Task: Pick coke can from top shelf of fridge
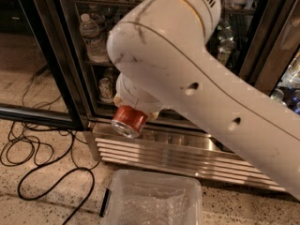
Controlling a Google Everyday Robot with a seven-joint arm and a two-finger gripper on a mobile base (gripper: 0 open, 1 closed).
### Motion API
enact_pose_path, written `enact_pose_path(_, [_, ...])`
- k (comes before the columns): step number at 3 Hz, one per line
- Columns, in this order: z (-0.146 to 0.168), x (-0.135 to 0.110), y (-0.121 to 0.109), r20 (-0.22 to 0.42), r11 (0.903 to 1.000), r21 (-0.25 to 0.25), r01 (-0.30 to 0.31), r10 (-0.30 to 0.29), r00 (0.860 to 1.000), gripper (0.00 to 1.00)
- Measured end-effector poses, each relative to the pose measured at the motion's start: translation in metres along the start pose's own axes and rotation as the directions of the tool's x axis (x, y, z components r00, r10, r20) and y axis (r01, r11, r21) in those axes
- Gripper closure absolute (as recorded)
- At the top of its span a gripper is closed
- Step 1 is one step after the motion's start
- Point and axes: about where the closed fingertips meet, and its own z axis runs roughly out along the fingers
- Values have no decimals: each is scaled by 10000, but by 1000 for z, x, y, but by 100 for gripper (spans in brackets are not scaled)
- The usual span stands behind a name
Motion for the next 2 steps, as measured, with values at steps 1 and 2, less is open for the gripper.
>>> enact_pose_path(1, [-3,40,-5,-1050,9992,-391,120,-160,9943,100])
enact_pose_path(2, [-6,43,1,-1072,9963,-621,602,-666,9920,100])
